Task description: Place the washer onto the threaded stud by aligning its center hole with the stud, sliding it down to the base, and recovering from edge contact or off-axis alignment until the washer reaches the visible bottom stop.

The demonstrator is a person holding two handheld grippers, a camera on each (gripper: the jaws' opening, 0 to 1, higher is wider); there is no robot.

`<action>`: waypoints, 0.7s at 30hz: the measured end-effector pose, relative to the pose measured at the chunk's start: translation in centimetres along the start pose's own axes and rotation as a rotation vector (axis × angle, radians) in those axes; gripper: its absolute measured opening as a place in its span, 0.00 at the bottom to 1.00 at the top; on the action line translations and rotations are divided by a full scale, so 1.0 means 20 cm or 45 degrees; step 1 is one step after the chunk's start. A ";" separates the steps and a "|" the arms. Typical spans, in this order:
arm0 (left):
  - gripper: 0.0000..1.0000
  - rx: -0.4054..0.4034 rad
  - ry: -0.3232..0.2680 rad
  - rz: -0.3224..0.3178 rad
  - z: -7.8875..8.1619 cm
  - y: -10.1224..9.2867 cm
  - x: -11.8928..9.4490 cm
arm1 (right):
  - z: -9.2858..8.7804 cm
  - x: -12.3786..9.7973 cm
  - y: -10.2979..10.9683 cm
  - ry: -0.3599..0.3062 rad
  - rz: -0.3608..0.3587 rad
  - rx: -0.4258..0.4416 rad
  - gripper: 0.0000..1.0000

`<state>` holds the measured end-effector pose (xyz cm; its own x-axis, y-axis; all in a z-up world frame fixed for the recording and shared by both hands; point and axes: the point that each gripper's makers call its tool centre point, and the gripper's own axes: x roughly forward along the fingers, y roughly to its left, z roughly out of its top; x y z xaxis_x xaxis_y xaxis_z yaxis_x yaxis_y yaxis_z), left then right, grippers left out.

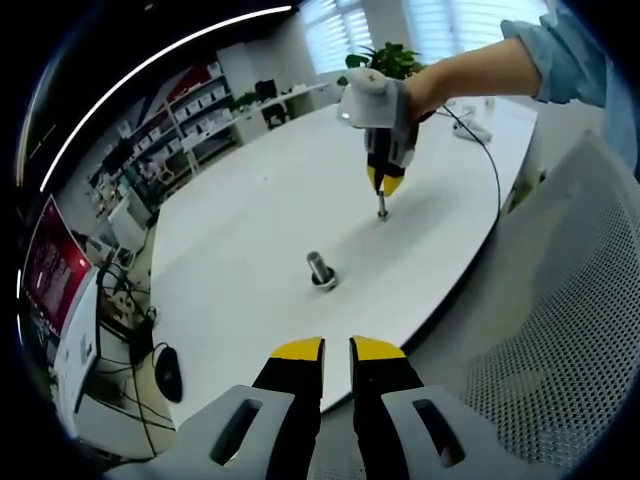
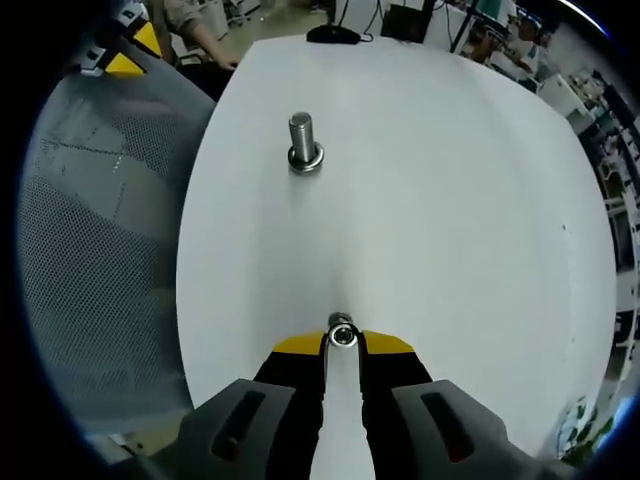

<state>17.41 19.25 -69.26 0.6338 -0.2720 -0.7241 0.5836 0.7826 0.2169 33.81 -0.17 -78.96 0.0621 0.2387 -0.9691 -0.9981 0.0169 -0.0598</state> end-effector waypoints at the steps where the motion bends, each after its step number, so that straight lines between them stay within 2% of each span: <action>1: 0.07 -0.001 0.000 0.001 0.00 0.00 0.00 | 0.00 0.01 0.00 0.005 0.001 0.002 0.14; 21: 0.07 -0.005 0.005 -0.002 0.00 0.00 0.00 | -0.03 0.13 -0.01 0.062 0.033 0.004 0.14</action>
<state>17.39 19.25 -69.34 0.6310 -0.2711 -0.7269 0.5825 0.7844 0.2132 34.22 -0.24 -81.54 0.0362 0.1911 -0.9809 -0.9993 0.0141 -0.0341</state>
